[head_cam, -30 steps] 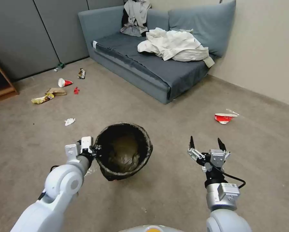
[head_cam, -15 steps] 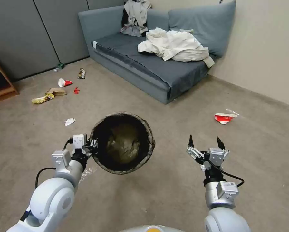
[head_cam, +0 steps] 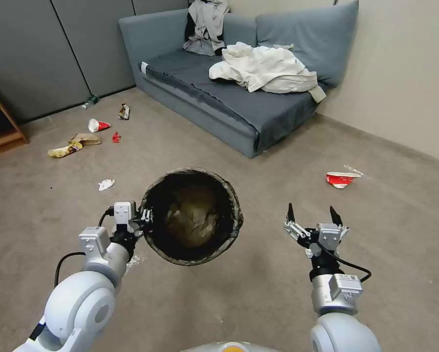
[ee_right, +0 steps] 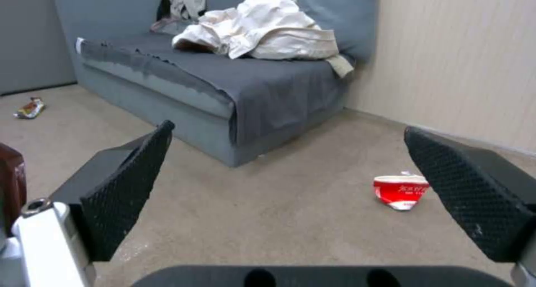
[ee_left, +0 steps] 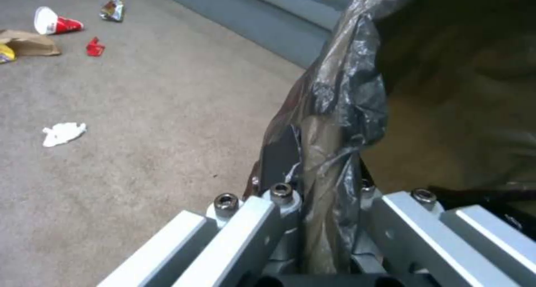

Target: Pick up the trash can from the floor.

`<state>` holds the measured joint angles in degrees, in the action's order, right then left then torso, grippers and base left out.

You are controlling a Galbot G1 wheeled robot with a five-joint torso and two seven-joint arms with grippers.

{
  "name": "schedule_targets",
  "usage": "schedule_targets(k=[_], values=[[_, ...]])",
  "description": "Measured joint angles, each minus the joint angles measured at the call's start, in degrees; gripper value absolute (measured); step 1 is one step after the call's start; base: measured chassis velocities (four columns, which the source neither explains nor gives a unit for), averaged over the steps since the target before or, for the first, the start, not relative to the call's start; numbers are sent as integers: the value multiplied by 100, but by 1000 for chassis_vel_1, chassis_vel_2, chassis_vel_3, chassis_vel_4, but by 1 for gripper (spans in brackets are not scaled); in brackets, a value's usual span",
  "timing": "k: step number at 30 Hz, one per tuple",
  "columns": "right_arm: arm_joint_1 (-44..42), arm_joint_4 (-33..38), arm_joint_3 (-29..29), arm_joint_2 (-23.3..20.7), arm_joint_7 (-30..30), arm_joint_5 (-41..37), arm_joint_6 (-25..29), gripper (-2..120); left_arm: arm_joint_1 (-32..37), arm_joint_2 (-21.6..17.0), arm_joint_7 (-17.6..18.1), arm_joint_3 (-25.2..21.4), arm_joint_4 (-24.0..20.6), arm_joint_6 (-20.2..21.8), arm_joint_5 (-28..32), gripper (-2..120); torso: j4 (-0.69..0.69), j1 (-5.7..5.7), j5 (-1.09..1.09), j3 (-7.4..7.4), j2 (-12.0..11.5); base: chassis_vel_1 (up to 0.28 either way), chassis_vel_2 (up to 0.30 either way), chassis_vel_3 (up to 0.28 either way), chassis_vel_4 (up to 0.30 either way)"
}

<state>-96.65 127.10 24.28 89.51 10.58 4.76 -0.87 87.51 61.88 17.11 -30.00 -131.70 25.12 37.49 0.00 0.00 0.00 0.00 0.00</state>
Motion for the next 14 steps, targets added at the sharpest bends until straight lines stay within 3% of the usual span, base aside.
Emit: schedule_targets(k=[14], values=[[5,3,10,-10,8,-13,0,100,-54,16,6,38,96,22,-21,1,0,0,0,0,0,0,0,0,0]])
